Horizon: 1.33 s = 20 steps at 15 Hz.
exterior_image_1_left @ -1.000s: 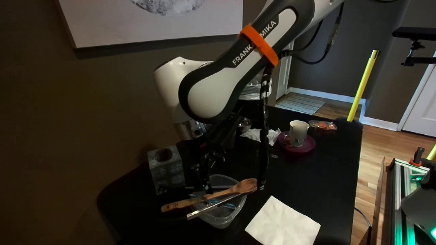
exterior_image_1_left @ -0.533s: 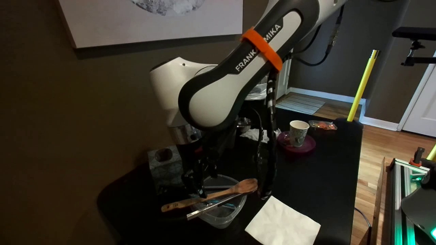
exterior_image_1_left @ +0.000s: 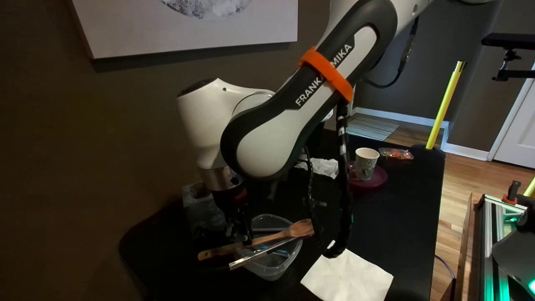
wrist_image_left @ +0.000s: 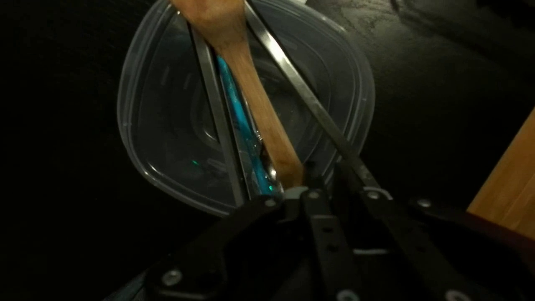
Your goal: Place the wooden spoon in the box
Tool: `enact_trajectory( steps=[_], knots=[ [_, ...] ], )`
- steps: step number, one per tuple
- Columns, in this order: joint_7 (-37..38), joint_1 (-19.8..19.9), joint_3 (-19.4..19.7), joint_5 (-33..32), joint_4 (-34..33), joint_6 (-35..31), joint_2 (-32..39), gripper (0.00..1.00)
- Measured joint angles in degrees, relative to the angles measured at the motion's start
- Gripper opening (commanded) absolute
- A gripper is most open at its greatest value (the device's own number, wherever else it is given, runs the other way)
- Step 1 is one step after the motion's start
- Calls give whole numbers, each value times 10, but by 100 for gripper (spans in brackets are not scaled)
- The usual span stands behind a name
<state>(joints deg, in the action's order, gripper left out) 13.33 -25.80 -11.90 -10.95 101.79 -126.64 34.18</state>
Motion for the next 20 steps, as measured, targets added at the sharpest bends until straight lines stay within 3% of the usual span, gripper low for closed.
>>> enact_trajectory(
  steps=[3, 4, 7, 10, 14, 20],
  knots=[
    [-17, 0, 2, -10, -10, 0, 14, 17],
    [-23, 0, 3, -12, -14, 0, 19, 28],
    [-36, 0, 4, -16, -28, 0, 34, 40],
    [-45, 0, 6, -17, -42, 0, 47, 39],
    [-58, 0, 9, -17, -58, 0, 58, 31],
    [-67, 0, 11, -17, -70, 0, 77, 34]
  ],
)
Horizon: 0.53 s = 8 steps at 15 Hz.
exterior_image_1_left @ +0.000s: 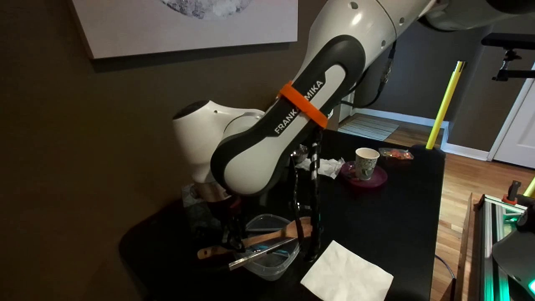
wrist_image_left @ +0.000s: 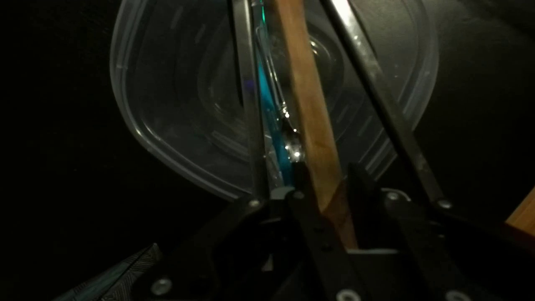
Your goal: Place the wooden spoon in the box
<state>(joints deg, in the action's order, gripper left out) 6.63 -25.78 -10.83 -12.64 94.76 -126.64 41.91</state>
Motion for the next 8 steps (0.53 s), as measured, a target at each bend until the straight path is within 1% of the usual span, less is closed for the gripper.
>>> enact_trajectory(
  steps=[1, 3, 4, 5, 8],
  knots=[
    [0, 0, 0, 0, -2, 0, 2, 9],
    [-1, 0, 1, 0, -4, 0, 3, 7],
    [-1, 0, 1, 0, -4, 0, 3, 1],
    [-1, 0, 1, 0, -5, 0, 3, 5],
    [-1, 2, 2, 0, -6, 0, 2, 6]
  ],
)
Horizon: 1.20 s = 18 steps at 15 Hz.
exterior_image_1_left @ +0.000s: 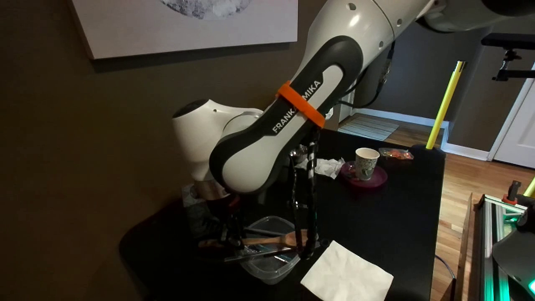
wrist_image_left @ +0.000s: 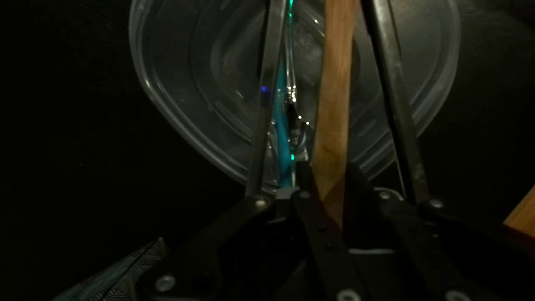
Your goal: Place the wooden spoon in the box
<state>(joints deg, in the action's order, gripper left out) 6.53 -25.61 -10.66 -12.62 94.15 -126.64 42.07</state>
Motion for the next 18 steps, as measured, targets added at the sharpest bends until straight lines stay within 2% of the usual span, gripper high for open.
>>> enact_trajectory(
  steps=[9, 11, 14, 15, 17, 18],
  knots=[
    [-13, 9, 0, -7, 2, -8, -45, 6],
    [-11, 1, 5, -32, -3, 1, -64, 6],
    [25, -30, 33, -106, -33, 49, -84, 6],
    [40, -43, 41, -133, -48, 68, -84, 22],
    [44, -47, 40, -137, -56, 73, -84, 22],
    [44, -47, 40, -137, -56, 73, -84, 6]
  ],
)
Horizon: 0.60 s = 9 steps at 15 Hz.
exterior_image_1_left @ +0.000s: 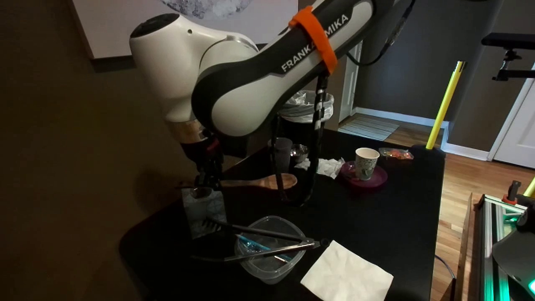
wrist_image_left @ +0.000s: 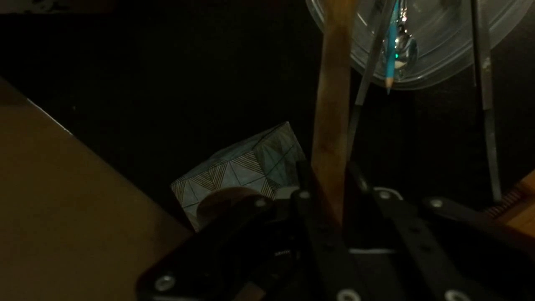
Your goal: Place the wooden spoon in the box
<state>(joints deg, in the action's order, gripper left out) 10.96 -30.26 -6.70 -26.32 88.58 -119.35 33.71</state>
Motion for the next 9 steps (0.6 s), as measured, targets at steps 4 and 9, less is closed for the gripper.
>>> enact_trajectory(
  steps=[4, 9],
  knots=[
    [-5, -1, 1, -18, -6, 4, 3, 6],
    [-148, -8, -8, -42, -91, 98, 29, 6]
  ],
)
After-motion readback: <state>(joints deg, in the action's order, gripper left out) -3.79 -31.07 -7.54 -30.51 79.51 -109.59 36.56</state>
